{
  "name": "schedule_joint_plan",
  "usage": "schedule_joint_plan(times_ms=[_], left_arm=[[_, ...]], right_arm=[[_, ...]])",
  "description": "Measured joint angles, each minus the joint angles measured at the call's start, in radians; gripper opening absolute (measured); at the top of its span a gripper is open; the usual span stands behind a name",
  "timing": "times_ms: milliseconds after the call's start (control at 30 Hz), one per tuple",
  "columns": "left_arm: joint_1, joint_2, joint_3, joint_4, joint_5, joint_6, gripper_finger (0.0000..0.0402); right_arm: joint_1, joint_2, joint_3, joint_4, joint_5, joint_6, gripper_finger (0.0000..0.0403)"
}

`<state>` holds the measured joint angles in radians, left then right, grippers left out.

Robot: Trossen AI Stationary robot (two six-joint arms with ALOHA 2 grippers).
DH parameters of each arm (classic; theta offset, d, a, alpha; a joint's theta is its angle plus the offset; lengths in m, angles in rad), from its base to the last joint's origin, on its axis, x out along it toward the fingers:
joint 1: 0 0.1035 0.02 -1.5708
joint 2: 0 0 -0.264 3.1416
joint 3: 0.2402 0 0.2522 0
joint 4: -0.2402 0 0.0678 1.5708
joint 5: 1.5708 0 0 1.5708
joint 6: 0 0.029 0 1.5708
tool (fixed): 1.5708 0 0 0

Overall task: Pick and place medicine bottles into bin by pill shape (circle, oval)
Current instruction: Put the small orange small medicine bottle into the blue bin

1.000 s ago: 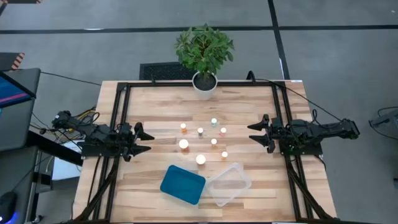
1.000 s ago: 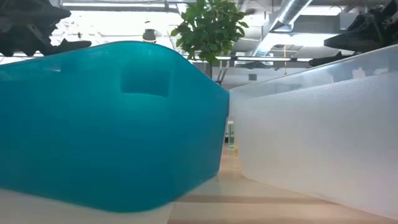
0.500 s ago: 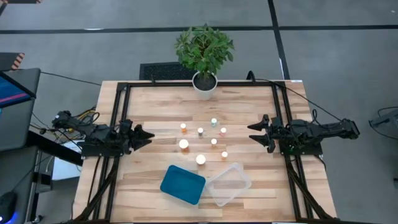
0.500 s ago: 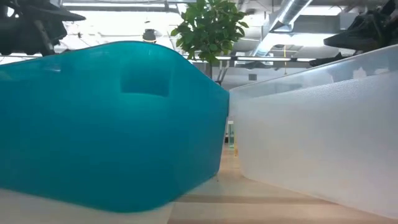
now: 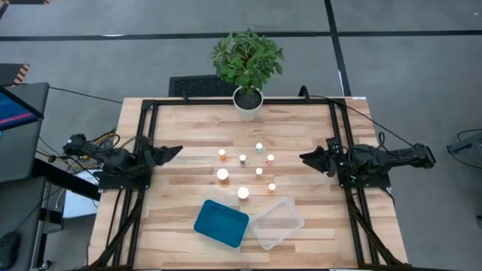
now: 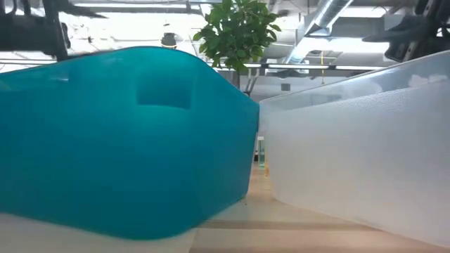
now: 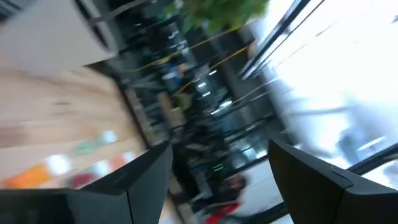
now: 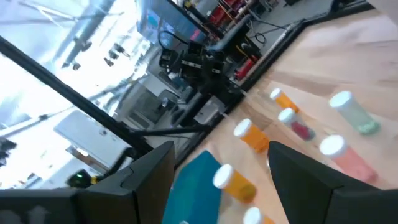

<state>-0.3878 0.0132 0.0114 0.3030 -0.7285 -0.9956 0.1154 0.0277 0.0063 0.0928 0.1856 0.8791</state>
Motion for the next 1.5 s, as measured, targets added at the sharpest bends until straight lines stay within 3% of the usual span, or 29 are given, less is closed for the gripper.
schedule_joint_plan(times_ms=[200, 433, 533, 767, 867, 1000, 1133, 1267, 1500], left_arm=[[0.0, 0.083, 0.099, 0.166, 0.04, 0.093, 0.0258], [0.0, 0.355, 0.393, 0.084, 0.027, 0.257, 0.0258], [0.0, 0.491, 0.573, -0.109, 0.055, 0.286, 0.0258], [0.034, 0.817, 1.053, -0.822, 0.022, 0.163, 0.0259], [0.089, 0.95, 1.232, -1.081, 0.082, 0.155, 0.0266], [0.176, 1.105, 1.416, -1.326, 0.158, 0.258, 0.0278], [0.281, 1.209, 1.479, -1.418, 0.24, 0.416, 0.0283], [0.39, 1.294, 1.475, -1.413, 0.373, 0.579, 0.0284], [0.501, 1.469, 1.474, -1.346, 0.5, 0.871, 0.0284]], right_arm=[[0.0, 0.001, 0.038, 0.086, 0.012, -0.007, 0.0271], [0.0, 0.0, 0.141, 0.11, 0.053, -0.091, 0.0271], [0.0, 0.001, 0.198, 0.105, 0.053, -0.14, 0.0271], [0.0, 0.105, 0.406, -0.051, 0.059, -0.437, 0.0271], [0.0, 0.182, 0.496, -0.185, 0.084, -0.502, 0.0271], [0.0, 0.288, 0.588, -0.334, 0.11, -0.548, 0.0271], [0.0, 0.364, 0.625, -0.405, 0.108, -0.548, 0.0271], [0.0, 0.401, 0.626, -0.429, 0.106, -0.548, 0.0271], [0.0, 0.418, 0.626, -0.439, 0.103, -0.548, 0.0271]])
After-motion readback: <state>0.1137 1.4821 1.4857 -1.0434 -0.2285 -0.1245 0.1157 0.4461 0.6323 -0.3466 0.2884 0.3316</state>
